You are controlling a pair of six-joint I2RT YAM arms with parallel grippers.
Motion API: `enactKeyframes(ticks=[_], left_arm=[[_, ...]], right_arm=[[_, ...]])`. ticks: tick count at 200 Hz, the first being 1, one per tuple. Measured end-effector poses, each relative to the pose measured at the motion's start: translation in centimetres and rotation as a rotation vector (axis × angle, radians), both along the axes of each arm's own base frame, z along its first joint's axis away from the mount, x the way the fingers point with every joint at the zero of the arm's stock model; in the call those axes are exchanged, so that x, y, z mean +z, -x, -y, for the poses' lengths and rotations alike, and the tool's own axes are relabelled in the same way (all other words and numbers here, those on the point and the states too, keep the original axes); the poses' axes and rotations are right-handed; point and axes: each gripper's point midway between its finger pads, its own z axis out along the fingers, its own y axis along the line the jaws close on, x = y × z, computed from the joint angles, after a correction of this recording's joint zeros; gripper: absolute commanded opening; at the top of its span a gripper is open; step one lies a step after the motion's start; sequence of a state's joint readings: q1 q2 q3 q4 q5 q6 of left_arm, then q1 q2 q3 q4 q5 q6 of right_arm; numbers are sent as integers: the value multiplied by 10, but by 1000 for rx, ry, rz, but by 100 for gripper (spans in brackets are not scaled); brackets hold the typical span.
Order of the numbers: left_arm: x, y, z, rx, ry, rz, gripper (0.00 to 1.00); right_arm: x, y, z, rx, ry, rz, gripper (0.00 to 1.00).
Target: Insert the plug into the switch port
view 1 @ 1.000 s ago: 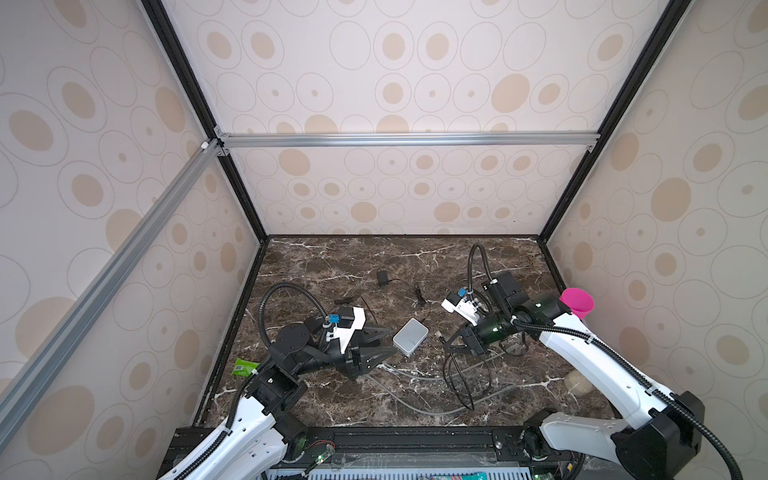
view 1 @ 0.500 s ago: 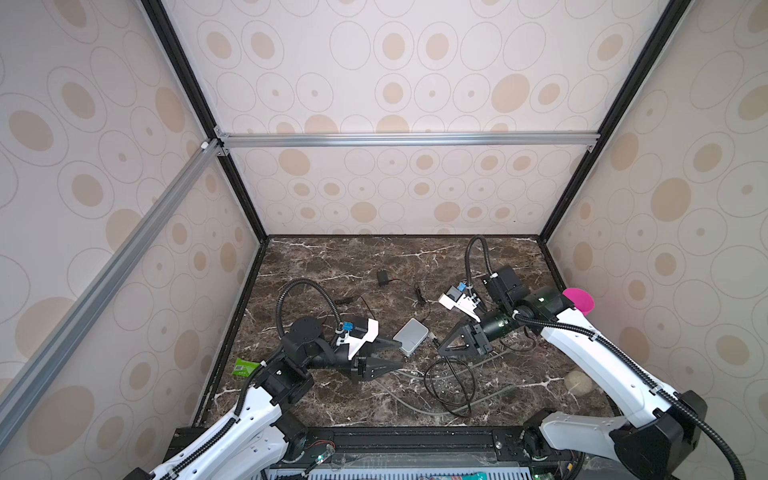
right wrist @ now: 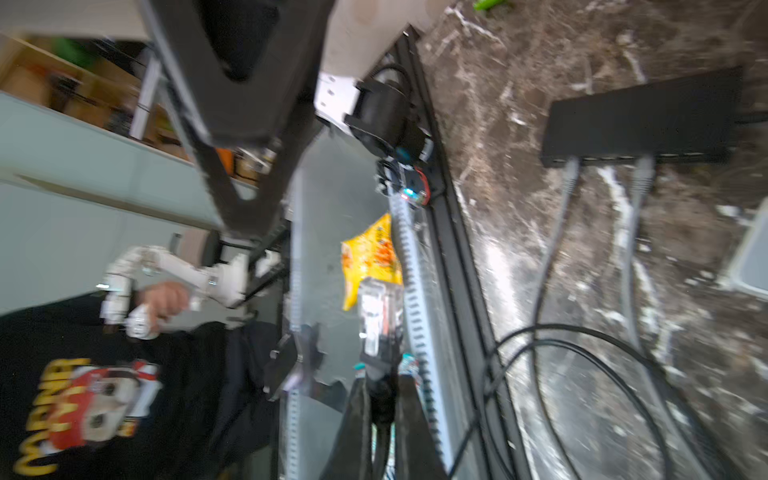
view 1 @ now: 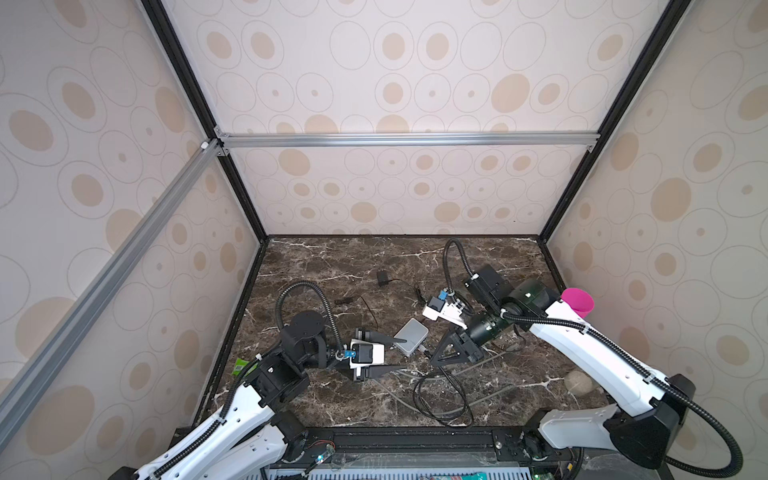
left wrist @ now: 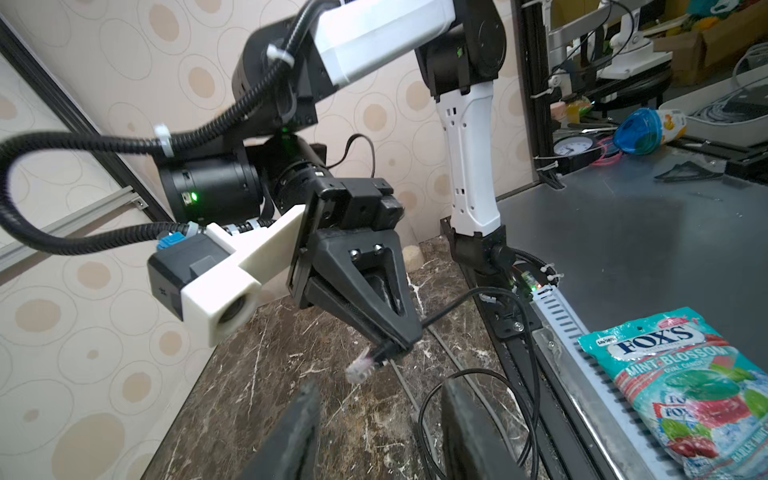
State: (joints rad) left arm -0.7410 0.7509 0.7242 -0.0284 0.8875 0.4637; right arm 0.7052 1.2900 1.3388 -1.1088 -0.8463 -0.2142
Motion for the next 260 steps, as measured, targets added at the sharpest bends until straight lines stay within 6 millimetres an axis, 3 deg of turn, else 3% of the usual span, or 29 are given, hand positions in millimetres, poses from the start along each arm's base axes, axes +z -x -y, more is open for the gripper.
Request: enactKeyframes(ticks=[20,60,124,202,260], left_arm=[[-6,1,0,-4,-24,-3,48],[-12,4,-1,-17,-47,-24,48],[10,6,4,-34,-9,-12,47],[23,0,30,-102,18,-26,41],[36,9,44,-159,28,-16,32]], right_arm=[[-1,-4,8,-25,57,161,0],[28,1,14,62,31,478,0],[63,19,21,279,-40,724,0],[61,27,23,408,-77,815,0],[40,12,8,409,16,695,0]])
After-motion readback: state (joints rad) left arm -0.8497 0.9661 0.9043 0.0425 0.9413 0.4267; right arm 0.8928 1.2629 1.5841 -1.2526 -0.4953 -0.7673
